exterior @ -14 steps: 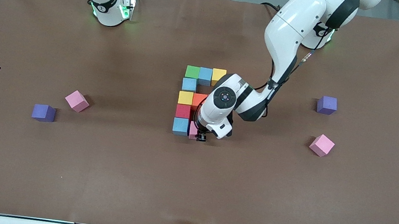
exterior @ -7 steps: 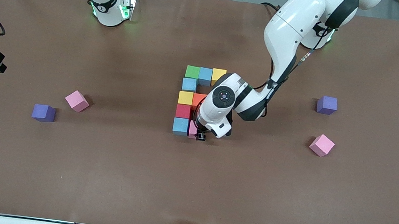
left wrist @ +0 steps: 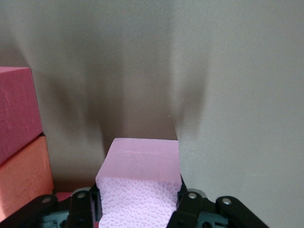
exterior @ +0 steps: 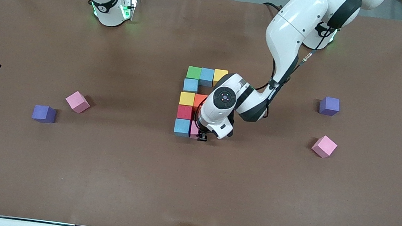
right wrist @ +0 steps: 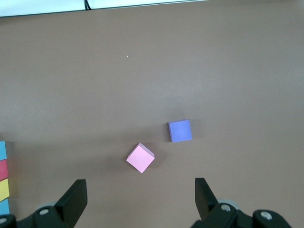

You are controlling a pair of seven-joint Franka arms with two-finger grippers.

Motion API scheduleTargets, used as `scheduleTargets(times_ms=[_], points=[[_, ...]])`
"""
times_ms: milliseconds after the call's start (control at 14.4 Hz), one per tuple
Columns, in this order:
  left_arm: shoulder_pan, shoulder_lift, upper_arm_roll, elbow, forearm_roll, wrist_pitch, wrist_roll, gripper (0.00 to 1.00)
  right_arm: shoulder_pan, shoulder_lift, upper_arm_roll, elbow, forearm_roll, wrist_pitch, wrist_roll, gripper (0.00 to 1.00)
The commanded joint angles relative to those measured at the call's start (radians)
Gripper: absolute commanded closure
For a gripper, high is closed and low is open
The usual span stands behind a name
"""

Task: Arrange 11 blocks into digit 3
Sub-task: 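Lower the pink block beside the blue block with the left gripper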

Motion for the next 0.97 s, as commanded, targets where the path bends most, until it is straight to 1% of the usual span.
scheduleTargets(times_ms=[0,905], points=[[-0.019,0.026,0.014,0.024,0.009,-0.023,-0.004,0.61,-0.006,-0.002,0.007,0.004,-0.002,-0.001,-0.016,0.00],[-0.020,0.038,0.014,0.057,0.009,-0.017,-0.004,0.60,0.002,0.005,0.005,0.007,-0.012,0.005,-0.019,0.00]])
